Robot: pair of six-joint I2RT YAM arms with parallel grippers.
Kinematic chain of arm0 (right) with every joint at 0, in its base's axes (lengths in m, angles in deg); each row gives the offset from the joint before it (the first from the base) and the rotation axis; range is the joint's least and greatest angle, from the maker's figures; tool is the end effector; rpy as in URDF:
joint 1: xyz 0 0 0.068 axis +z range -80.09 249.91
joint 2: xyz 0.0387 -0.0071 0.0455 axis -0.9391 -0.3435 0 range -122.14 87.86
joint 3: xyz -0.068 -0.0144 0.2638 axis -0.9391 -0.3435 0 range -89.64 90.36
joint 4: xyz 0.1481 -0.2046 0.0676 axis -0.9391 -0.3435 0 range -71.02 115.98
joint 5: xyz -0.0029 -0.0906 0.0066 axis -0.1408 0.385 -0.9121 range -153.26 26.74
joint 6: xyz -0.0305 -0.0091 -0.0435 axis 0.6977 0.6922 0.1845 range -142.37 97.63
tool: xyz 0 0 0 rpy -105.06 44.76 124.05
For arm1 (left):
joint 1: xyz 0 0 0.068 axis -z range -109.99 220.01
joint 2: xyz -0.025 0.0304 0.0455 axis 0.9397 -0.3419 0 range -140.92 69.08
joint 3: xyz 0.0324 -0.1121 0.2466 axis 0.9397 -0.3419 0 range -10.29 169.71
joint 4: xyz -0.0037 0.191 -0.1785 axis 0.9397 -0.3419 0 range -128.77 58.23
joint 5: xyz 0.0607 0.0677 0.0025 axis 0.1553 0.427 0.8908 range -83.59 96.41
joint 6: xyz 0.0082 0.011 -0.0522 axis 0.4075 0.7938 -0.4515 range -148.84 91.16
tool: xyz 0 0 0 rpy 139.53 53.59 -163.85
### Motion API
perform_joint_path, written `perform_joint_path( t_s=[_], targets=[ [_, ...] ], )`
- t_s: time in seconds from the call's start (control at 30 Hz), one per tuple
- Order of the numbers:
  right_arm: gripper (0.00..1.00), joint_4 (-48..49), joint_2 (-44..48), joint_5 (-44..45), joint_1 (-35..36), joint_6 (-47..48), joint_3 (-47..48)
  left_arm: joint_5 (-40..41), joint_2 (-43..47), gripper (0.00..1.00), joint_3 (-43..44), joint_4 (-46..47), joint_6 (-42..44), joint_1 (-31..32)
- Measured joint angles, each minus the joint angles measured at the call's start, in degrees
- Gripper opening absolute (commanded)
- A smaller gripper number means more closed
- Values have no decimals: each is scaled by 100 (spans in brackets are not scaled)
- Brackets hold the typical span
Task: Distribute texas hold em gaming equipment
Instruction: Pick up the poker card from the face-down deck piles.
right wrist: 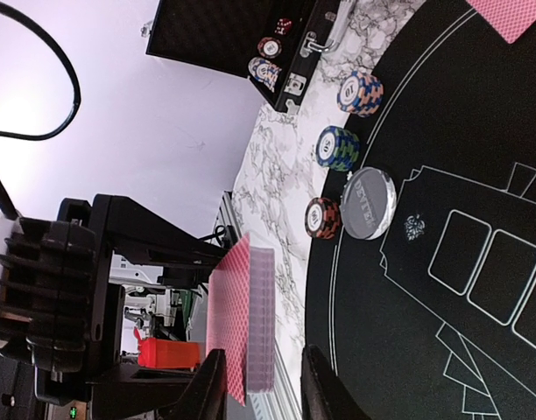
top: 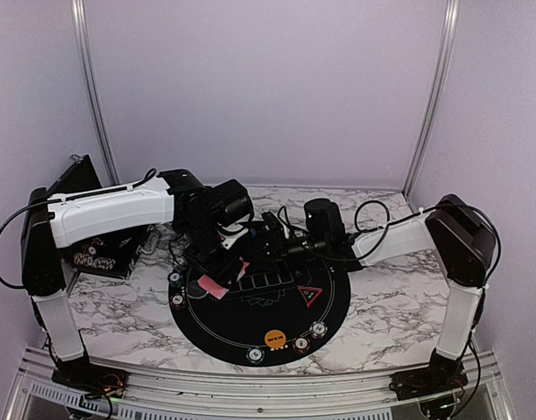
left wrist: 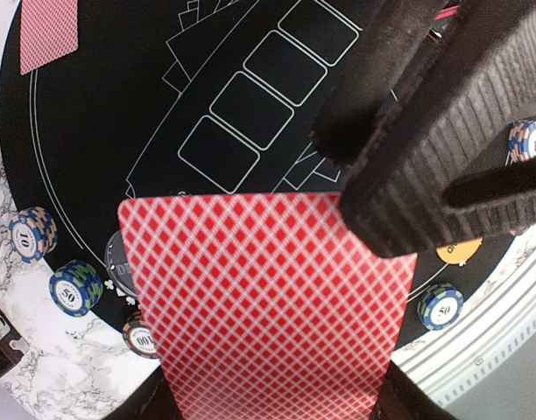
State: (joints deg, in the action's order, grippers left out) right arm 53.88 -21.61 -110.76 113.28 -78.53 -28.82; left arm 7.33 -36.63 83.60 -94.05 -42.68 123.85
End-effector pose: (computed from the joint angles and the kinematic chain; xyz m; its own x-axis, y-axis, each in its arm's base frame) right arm 0.2774 0.2983 0.1834 -0.9450 -0.1208 -0.3038 -0.3235 0.2118 0.9222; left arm 0.2210 -0.3013 0.2707 -0.7435 0.6120 -0.2697 0.6456 0.7620 -0.0505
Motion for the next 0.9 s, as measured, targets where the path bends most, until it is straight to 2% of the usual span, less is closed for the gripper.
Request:
perform_joint_path(
  t_s=[0.77,0.9],
  targets=[
    [0,199,0,-2,50,-129,-55,-2,0,52,-22,4,17,0],
    [0,210,0,-2,26,-131,-55,-7,0,52,-68,20,17,-2]
  ],
)
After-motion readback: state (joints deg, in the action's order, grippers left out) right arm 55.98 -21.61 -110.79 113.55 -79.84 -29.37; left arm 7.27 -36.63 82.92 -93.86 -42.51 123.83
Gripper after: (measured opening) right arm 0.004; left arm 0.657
